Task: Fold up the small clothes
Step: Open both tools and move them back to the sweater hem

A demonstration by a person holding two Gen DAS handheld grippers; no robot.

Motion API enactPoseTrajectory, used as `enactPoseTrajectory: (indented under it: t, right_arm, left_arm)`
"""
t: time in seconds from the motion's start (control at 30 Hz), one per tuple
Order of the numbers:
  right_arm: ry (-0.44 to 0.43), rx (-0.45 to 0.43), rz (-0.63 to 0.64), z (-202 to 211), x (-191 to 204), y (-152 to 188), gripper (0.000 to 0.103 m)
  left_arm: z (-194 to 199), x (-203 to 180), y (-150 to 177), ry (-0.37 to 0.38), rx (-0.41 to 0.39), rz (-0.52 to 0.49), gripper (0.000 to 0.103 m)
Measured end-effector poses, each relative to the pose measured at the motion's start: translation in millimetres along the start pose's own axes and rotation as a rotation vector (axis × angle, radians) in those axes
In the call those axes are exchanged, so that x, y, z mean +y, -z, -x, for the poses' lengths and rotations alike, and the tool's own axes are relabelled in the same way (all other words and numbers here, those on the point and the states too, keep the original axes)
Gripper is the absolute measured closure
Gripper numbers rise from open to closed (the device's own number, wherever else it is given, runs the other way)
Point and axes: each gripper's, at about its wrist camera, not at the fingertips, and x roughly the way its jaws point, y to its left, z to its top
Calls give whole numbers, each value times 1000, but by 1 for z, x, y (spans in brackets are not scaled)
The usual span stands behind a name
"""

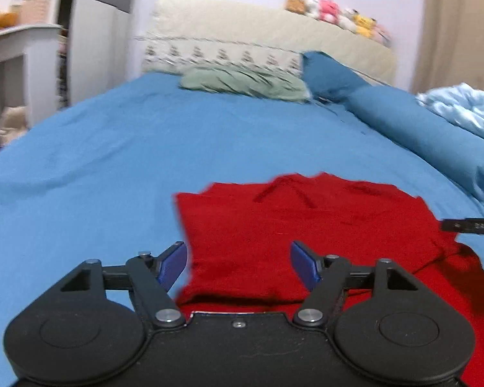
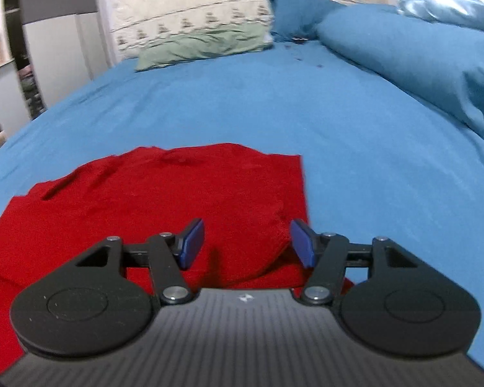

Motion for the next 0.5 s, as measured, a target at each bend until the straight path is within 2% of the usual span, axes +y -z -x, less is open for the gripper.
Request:
enactPoseTrajectory:
  t: [0.13,0.23,0.33,0.43,0.5]
  right_arm:
    - [-12,13,21,-10,8,4,28]
    - [123,-46,56,-9,16,6,28]
    - [71,-128,16,5,11,9,27]
    - [-14,-74,10,-4,14,12,27]
    - [-3,-32,32,-16,17,15,27]
  left_arm:
    - [-29,-10,8,18,76,-15,29]
    - [-38,-12,19,11,119,-35,29]
    - [-39,-15,21,5,124,-44,29]
    - [-40,-15,22,8,129,-22,29]
    - [-40,-12,23,10,132,-27,29]
